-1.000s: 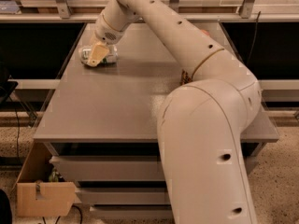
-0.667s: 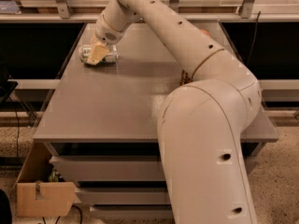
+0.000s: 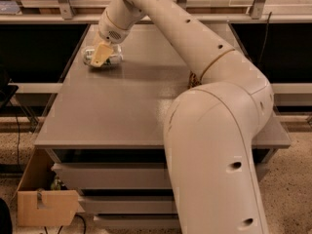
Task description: Pick 7up can
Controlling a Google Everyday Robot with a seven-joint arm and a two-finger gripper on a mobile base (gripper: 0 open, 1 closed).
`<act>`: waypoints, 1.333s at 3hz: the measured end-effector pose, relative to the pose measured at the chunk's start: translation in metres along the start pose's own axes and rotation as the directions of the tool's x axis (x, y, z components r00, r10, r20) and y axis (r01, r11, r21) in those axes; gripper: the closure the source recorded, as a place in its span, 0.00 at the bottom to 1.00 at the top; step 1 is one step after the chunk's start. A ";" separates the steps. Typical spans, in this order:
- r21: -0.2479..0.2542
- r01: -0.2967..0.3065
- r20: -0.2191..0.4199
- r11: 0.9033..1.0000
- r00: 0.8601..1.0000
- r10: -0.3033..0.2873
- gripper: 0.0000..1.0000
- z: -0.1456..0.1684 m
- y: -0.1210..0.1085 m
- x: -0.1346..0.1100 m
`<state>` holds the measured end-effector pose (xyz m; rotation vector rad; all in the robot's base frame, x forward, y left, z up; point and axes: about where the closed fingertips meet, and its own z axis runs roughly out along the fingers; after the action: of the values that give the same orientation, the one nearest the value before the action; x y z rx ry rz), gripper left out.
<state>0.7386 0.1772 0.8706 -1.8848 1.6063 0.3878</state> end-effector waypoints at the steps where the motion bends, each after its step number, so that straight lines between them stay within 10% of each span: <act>1: 0.029 0.049 -0.020 0.998 0.999 -0.049 1.00 -0.016 -0.004 -0.012; 4: 0.064 0.123 -0.012 0.990 0.992 -0.122 1.00 -0.050 -0.008 -0.035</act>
Offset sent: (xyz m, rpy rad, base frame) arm -0.0072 -0.0084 0.0787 -0.0402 -0.1800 0.0404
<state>0.7299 0.1737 0.9317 -1.9262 1.4811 0.2725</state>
